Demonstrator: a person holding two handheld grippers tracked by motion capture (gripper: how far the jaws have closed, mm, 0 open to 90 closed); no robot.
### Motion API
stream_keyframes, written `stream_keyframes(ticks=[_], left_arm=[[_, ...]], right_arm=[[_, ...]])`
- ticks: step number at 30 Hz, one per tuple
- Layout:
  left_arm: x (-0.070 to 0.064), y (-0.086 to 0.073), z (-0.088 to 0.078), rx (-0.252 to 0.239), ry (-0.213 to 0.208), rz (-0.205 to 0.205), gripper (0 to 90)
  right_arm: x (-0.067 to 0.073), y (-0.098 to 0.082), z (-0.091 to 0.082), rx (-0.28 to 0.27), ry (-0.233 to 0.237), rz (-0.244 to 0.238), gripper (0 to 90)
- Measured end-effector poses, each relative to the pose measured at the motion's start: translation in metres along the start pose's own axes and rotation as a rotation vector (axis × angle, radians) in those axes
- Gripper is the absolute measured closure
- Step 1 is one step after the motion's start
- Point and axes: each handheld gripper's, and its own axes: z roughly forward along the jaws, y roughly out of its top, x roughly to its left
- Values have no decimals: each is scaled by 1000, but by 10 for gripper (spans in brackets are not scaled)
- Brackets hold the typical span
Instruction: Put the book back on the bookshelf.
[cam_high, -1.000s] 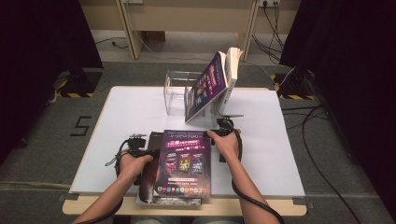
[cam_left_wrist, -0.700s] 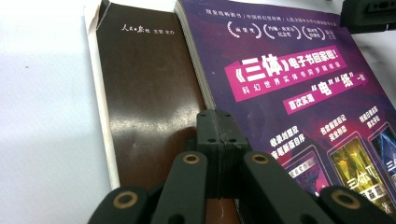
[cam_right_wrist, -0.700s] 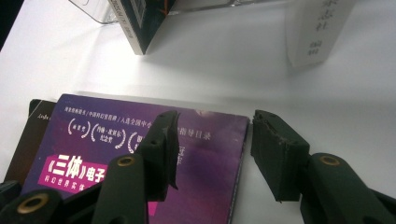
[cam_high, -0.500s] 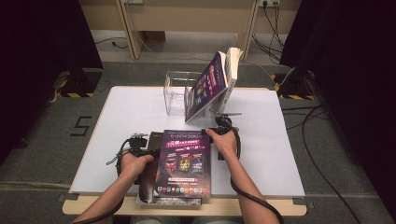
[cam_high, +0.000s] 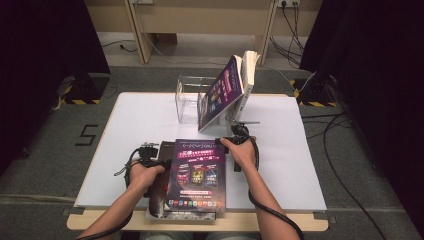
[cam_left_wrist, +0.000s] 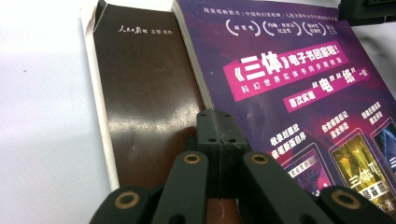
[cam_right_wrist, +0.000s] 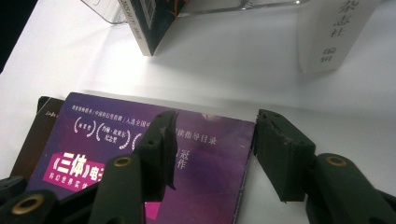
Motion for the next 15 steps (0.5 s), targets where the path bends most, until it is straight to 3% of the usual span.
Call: stream_keyframes(ticks=[7,11,15], left_arm=[[-4,2,3,9,2,10,898],[-7,2,5,6,-3,13,898],[-8,3,5,12,3,21,898]], right_arm=[[-3,3,-1,24,7,50,541],[0,2,0,21,-11,37,547],[-4,2,-1,21,-2,59,586]])
